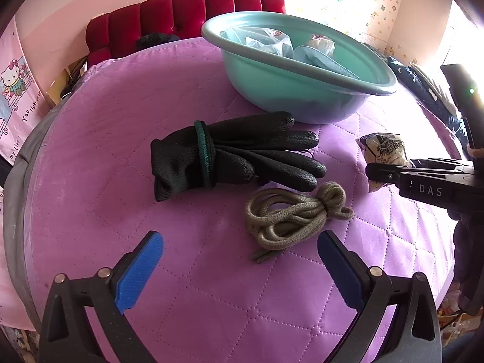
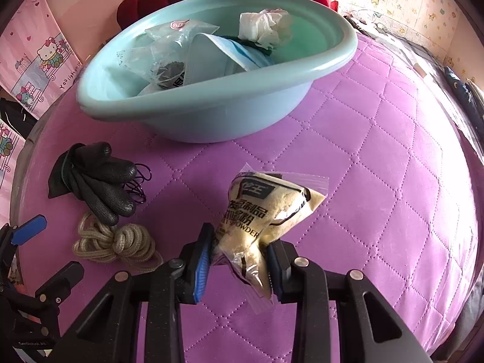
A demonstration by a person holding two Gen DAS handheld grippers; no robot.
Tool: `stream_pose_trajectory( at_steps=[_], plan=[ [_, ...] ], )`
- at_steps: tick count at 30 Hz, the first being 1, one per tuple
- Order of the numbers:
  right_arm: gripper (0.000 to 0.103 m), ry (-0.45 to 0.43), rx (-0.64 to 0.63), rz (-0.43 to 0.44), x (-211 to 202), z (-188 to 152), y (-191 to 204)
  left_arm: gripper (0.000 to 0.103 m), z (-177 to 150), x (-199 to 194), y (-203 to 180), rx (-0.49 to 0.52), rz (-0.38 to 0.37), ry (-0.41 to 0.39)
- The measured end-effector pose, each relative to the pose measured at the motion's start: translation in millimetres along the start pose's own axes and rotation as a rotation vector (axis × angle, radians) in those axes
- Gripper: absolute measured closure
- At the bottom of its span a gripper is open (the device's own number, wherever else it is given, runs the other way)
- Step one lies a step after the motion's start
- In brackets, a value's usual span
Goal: Organize soft objects
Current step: 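Grasp the gold snack packet with the right tool while the left tool grasps the beige rope, then carry the rope and gold packet over the teal basin with both tools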
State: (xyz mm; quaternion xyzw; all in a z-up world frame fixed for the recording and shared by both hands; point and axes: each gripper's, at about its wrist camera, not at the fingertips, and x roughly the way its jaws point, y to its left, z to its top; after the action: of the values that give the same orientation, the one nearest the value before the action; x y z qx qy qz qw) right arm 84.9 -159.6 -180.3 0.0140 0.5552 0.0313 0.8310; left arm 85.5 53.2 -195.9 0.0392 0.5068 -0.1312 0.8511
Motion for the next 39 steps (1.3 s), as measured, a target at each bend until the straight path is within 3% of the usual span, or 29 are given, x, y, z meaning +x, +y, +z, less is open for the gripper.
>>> stream_pose_trajectory(
  at_steps=[11, 13, 17, 22, 24, 26, 39],
  plan=[
    [0.068, -0.018, -0.027, 0.023, -30.5, -13.4, -9.9, 0.000, 4.4, 10.3, -23.2, 0.005, -0.026, 0.009],
    [0.068, -0.020, -0.028, 0.024, -33.3, -14.2, -14.6, 0.004, 5.7, 10.7, -28.2, 0.003, -0.034, 0.012],
    [0.068, -0.024, -0.028, 0.028, -32.1, -16.7, -18.1, 0.032, 9.7, 18.6, -35.2, 0.005, -0.036, 0.042],
    [0.068, -0.020, -0.029, 0.037, -31.7, -17.7, -26.9, 0.048, 12.6, 25.7, -40.9, 0.005, -0.041, 0.046],
    [0.068, -0.017, -0.032, 0.039, -28.7, -16.6, -28.1, 0.073, 11.0, 24.7, -43.3, 0.015, -0.044, 0.040],
    [0.068, -0.015, -0.034, 0.044, -28.8, -17.0, -30.5, 0.081, 10.6, 23.5, -48.6, 0.029, -0.042, 0.039],
    [0.068, -0.012, -0.083, 0.079, -45.4, -13.7, -40.4, 0.085, 5.2, 7.6, -69.8, -0.004, -0.052, 0.066]
  ],
)
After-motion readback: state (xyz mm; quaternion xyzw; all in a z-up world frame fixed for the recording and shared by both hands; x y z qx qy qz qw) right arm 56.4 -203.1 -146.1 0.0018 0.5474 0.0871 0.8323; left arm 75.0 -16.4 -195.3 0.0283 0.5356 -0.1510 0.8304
